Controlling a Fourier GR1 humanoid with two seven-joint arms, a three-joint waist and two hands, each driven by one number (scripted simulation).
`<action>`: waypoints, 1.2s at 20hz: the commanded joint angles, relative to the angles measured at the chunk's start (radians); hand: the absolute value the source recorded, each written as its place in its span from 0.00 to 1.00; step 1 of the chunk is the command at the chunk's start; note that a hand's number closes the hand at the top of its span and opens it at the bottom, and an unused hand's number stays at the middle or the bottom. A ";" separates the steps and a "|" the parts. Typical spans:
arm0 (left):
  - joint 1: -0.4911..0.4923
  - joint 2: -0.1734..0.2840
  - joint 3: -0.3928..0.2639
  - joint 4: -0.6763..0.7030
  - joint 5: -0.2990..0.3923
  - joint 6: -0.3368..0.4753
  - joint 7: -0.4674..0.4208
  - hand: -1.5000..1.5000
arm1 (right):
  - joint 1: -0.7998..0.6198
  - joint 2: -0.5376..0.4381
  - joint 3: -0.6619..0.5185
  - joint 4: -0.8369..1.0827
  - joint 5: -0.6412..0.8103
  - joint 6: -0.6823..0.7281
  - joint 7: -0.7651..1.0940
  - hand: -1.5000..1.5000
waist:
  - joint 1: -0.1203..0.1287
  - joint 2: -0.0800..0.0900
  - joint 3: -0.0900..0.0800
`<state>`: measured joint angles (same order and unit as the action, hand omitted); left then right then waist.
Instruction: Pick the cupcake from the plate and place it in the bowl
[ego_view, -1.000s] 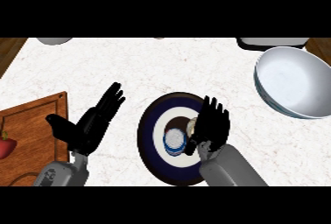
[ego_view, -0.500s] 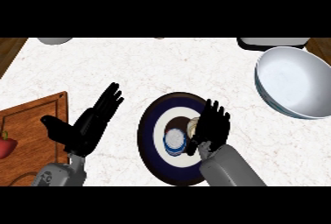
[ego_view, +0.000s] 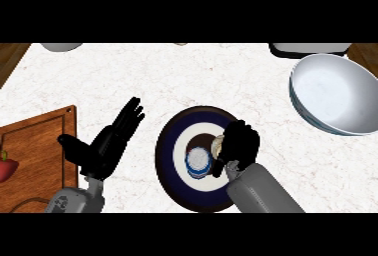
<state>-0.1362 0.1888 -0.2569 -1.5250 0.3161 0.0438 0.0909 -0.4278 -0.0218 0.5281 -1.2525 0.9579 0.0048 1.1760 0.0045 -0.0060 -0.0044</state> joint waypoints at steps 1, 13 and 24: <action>-0.040 -0.012 0.038 0.076 -0.016 -0.024 -0.023 0.50 | -0.026 0.021 0.025 0.045 0.002 -0.034 0.114 1.00 | -0.001 0.007 0.004; 0.042 -0.043 0.021 -0.070 -0.055 -0.013 0.030 0.50 | -0.014 -0.047 -0.089 0.091 -0.050 0.048 -0.183 1.00 | -0.002 0.005 0.005; -0.001 -0.043 0.074 -0.024 -0.052 -0.056 0.057 0.50 | -0.070 -0.016 -0.069 -0.163 0.137 0.185 0.042 1.00 | -0.012 0.002 0.004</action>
<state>-0.1217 0.1560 -0.1848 -1.5759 0.2732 -0.0033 0.1537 -0.5011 -0.0612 0.4346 -1.3081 1.0244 0.1315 1.0568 -0.0020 -0.0046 -0.0010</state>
